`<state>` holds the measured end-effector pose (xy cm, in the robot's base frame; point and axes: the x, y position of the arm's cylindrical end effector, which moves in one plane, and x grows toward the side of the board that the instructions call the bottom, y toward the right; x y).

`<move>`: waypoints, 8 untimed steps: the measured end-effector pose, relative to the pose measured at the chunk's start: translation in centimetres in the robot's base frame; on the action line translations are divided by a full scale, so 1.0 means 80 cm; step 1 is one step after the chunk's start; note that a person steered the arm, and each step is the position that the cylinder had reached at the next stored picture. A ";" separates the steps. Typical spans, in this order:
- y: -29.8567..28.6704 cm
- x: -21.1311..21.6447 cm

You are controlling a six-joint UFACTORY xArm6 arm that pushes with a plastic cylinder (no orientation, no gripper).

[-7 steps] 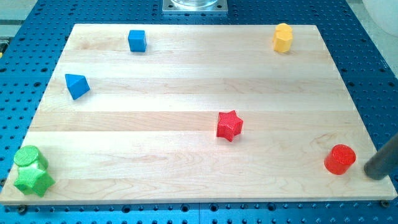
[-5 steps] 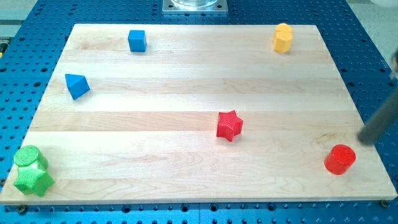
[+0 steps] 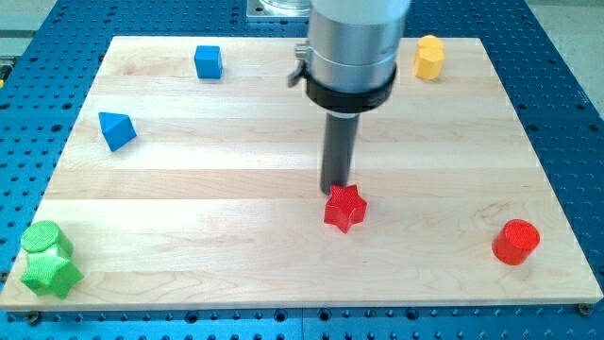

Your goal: Move the red star to the bottom left of the red circle

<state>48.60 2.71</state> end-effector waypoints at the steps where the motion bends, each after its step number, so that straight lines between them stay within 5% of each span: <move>1: -0.026 0.027; 3: 0.128 0.052; 6: 0.125 0.092; 8: 0.189 0.099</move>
<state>56.49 17.81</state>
